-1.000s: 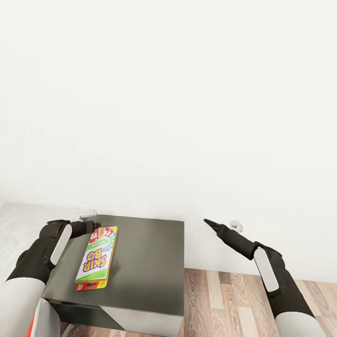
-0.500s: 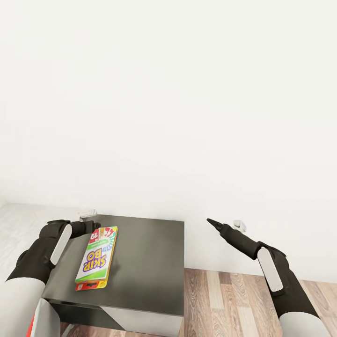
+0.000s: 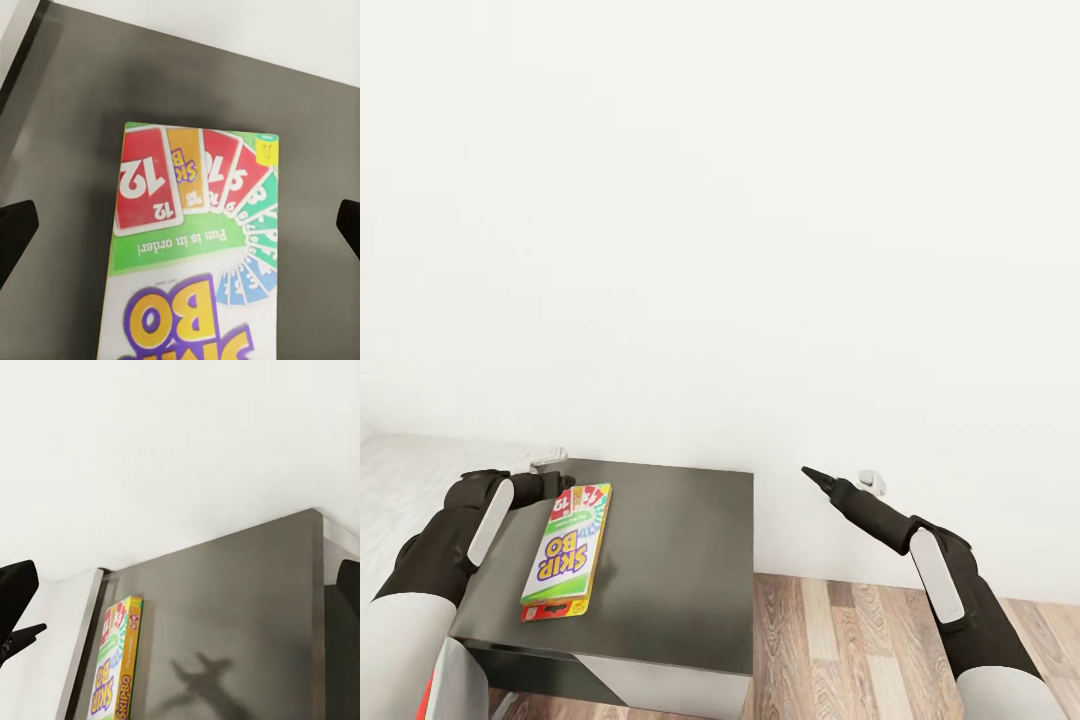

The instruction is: Put all the toys in the child's room - the three board games (two on the bed and one on the table), the two jigsaw puzzles on the table, and the tennis ball on the table - inside the toy box on the table in the child's room.

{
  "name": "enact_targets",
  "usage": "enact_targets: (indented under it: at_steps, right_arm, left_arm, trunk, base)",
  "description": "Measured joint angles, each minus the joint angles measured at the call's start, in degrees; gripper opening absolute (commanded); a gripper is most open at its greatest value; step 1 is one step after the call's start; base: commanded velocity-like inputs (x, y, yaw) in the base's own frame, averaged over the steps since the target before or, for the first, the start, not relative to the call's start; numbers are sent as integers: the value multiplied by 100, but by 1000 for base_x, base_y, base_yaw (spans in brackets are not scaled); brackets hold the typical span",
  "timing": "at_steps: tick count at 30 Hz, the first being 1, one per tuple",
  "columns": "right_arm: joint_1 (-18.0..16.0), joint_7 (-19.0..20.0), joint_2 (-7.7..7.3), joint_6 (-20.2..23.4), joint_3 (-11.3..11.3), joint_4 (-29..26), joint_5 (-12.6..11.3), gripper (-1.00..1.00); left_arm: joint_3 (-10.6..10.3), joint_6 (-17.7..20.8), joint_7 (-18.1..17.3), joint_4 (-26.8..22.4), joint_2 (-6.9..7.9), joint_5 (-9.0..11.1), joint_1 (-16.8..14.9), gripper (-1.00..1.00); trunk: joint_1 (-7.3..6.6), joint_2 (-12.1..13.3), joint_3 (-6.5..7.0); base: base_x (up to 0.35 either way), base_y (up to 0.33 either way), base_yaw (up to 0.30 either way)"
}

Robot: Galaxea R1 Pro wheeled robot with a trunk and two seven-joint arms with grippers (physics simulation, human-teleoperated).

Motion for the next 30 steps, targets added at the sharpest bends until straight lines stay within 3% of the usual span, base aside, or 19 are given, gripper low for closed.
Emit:
enact_targets:
  at_steps: [14, 25, 30]
  right_arm:
    - [0, -16, 4, 23, -7, -6, -9, 100]
    - [0, -16, 5, 23, 0, 2, -9, 100]
    - [0, -16, 5, 23, 0, 3, -9, 100]
  left_arm:
    - [0, 0, 0, 21, -3, 1, 0, 100]
    - [0, -17, 0, 69, -9, -3, 0, 100]
    - [0, -220, 0, 139, -9, 2, 0, 100]
  trunk:
    - [0, 0, -5]
    - [0, 0, -92]
    - [0, 0, -138]
  base:
    - [0, 0, 0]
    - [0, 0, 0]
    - [0, 0, 0]
